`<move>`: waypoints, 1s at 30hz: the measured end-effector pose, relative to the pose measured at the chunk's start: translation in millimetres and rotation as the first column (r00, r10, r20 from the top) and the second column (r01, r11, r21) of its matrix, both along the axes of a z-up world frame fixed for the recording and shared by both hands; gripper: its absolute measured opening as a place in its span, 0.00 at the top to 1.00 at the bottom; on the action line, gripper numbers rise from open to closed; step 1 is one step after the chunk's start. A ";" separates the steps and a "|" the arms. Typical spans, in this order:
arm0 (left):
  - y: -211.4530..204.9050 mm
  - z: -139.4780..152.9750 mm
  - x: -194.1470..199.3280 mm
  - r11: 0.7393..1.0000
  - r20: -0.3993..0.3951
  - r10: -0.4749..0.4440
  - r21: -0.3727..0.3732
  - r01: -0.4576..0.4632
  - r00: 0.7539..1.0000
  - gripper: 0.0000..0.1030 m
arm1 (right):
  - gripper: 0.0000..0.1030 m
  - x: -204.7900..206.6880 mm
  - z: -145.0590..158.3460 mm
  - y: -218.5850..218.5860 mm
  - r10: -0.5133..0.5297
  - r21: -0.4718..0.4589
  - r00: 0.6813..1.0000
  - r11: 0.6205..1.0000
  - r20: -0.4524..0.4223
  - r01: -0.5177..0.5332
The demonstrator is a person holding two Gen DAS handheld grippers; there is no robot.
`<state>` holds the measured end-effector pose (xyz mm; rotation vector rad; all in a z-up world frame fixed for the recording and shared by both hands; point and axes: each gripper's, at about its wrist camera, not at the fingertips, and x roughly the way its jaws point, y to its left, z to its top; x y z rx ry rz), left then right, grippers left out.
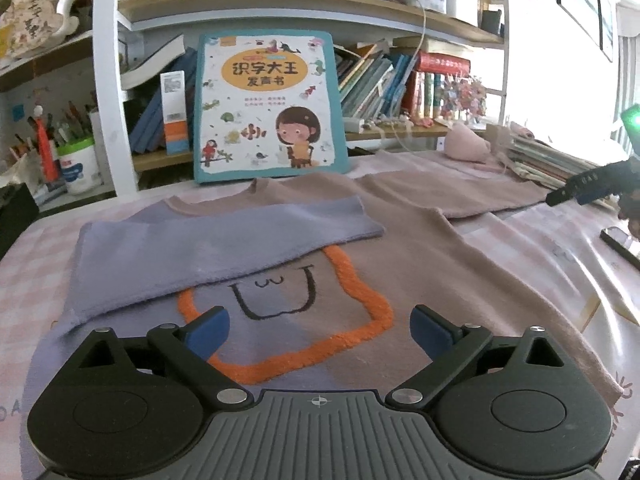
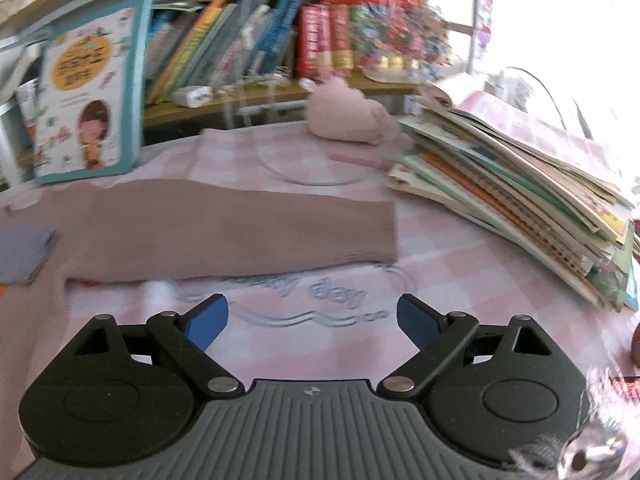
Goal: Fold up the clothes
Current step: 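Close the right tool on the taupe sleeve cuff and lift it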
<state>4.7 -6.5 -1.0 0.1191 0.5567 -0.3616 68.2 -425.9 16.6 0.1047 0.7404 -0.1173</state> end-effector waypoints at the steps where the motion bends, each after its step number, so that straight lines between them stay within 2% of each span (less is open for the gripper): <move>1: -1.1 -0.9 0.0 1.000 -0.002 -0.003 0.005 0.003 1.000 0.04 | 0.12 3.5 -0.6 -4.9 -0.013 0.011 1.000 1.000 -0.003 0.014; 5: -5.6 -6.0 -0.4 0.999 -0.017 -0.016 0.028 0.016 1.000 0.04 | 0.15 17.2 -3.3 -21.3 -0.050 0.066 0.999 0.997 -0.016 0.051; 8: -6.8 -10.8 -1.2 0.999 -0.035 -0.030 0.024 0.031 0.999 0.04 | 0.23 28.8 -7.8 -27.7 -0.068 0.105 0.997 0.992 -0.032 0.071; 11: -6.7 -13.9 -1.6 0.999 -0.047 -0.031 0.026 0.032 0.998 0.04 | 0.36 39.8 -12.5 -33.3 -0.093 0.126 0.994 0.987 -0.049 0.098; 12: -6.4 -13.7 -2.1 0.999 -0.047 -0.028 0.028 0.030 0.998 0.04 | 0.39 43.1 -13.8 -35.0 -0.099 0.126 0.994 0.986 -0.054 0.105; 18: -1.6 -8.9 -7.6 0.999 -0.035 0.000 0.033 0.001 0.999 0.04 | 0.40 59.6 -18.0 -41.7 -0.103 0.092 0.993 0.990 -0.064 0.108; 21: 1.1 -7.9 -9.9 0.999 -0.038 0.017 0.028 -0.016 0.999 0.04 | 0.46 65.9 -18.6 -41.1 -0.082 0.064 0.994 0.994 -0.067 0.086; 24: 3.2 -8.8 -12.1 0.999 -0.046 0.033 0.027 -0.032 0.998 0.04 | 0.58 70.3 -19.4 -41.0 -0.069 0.040 0.995 0.997 -0.068 0.072; 26: 4.0 -9.1 -13.5 0.999 -0.048 0.039 0.028 -0.038 0.998 0.04 | 0.62 71.6 -19.5 -41.9 -0.071 0.036 0.995 0.997 -0.064 0.073; 28: 4.3 -8.5 -14.7 0.999 -0.048 0.042 0.029 -0.041 0.998 0.04 | 0.81 72.0 -19.5 -44.1 -0.053 0.062 0.997 0.996 -0.057 0.057; 30: 4.5 -7.5 -15.7 0.999 -0.044 0.045 0.031 -0.043 0.998 0.04 | 0.89 73.2 -18.8 -44.8 -0.040 0.095 0.997 0.994 -0.059 0.046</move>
